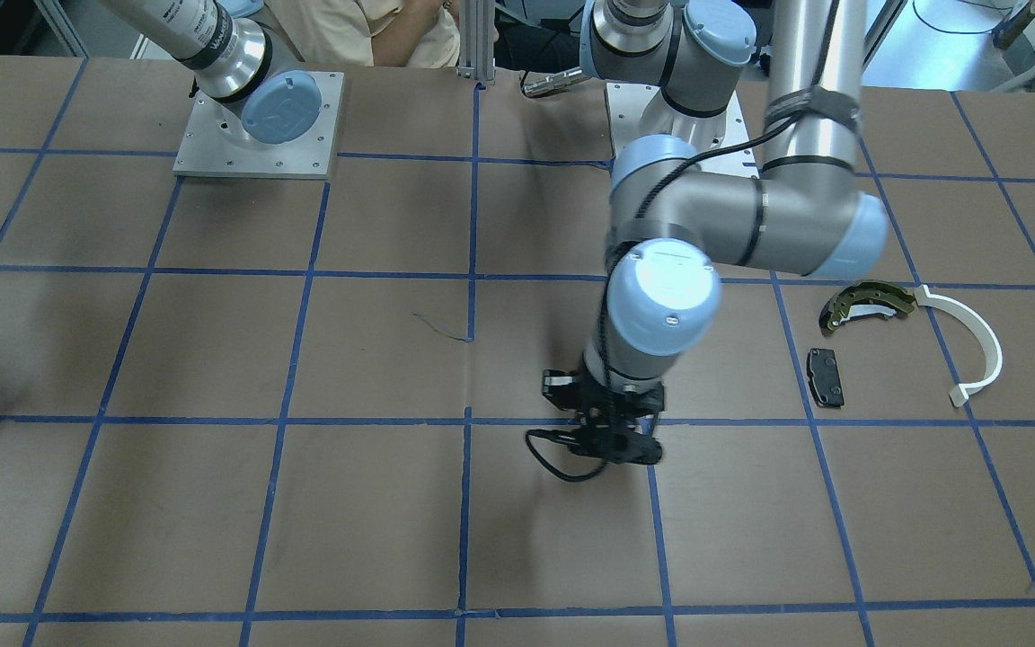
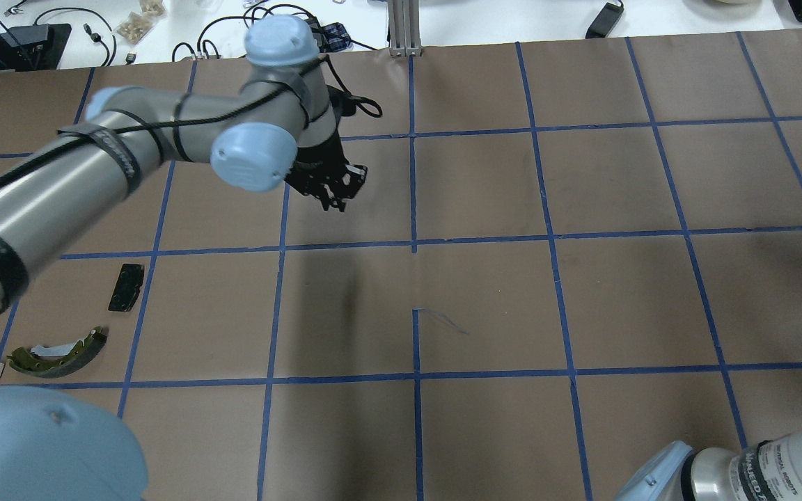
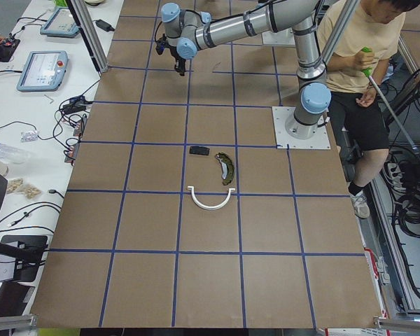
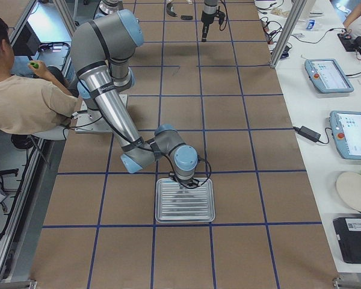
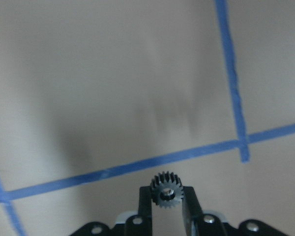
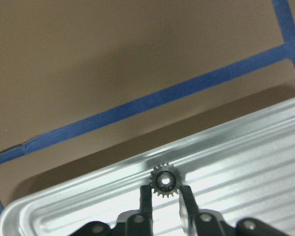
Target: Place bearing gear from tray to pile
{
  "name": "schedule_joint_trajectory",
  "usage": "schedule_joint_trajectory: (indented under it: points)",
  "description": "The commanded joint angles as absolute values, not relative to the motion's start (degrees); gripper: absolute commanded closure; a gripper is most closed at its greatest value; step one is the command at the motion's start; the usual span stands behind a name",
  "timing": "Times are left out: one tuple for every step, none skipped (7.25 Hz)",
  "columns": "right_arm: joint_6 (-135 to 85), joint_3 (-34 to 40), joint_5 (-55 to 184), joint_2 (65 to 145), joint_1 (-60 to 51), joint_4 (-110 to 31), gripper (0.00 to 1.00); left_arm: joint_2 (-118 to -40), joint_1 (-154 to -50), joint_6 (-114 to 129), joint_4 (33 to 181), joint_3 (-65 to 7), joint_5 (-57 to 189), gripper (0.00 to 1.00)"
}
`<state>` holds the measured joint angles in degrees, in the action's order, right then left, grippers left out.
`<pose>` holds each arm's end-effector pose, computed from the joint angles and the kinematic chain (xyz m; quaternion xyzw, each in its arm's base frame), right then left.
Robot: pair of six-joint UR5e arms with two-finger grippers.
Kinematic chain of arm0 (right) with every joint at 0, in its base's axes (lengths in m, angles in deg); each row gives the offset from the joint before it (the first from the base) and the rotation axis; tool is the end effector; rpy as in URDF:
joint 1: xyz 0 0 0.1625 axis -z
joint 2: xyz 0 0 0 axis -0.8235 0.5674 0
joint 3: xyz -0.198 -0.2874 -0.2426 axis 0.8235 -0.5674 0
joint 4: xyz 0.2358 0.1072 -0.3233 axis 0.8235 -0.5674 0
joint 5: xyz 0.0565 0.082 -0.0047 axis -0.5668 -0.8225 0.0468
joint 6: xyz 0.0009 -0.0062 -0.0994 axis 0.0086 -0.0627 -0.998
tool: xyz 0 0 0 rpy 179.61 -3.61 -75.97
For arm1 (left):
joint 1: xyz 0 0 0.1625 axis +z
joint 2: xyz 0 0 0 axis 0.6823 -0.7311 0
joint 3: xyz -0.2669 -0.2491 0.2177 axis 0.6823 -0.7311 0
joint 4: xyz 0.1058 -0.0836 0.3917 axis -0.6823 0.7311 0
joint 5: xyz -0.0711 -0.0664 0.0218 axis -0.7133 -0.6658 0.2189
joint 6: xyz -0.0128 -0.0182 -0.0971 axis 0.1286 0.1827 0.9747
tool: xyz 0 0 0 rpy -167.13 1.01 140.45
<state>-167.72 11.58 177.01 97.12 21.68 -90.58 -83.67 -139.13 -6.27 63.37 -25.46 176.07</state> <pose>-0.4244 -0.4451 0.1907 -0.5736 0.8191 -0.0050 0.0103 -0.2019 -0.6119 0.2937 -0.0462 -0.9979 -0.0455 0.0087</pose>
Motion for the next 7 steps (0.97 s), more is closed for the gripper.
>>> schedule_joint_trajectory:
  points:
    - [-166.4, 11.5, 177.2, 99.1, 21.4, -90.2, 0.71, -81.3, -128.6, -7.5, 71.7, -20.8, 180.0, 1.0]
    - [-163.6, 11.9, 176.5, 101.6, 21.1, -88.5, 0.72, -81.1, -124.1, -11.5, 72.0, -21.3, 180.3, 1.0]
    - [-158.6, 12.4, 176.2, 104.5, 19.1, -84.1, 0.72, -81.0, -119.4, -17.9, 72.1, -22.4, 180.4, 1.0]
    - [-154.9, 14.5, 176.3, 107.8, 15.5, -83.2, 0.72, -81.0, -115.4, -22.4, 71.7, -24.3, 180.5, 1.0]
    - [-148.4, 17.5, 176.2, 111.8, 11.8, -83.2, 0.72, -81.0, -111.9, -26.6, 71.1, -26.9, 182.3, 1.0]
    - [-142.4, 20.2, 176.2, 114.8, 6.2, -83.2, 0.72, -81.0, -107.3, -29.9, 68.3, -29.9, 183.2, 1.0]
    - [-136.2, 22.0, 176.1, 116.3, -1.5, -83.2, 0.72, -81.2, -104.1, -31.3, 64.1, -32.9, 183.2, 1.0]
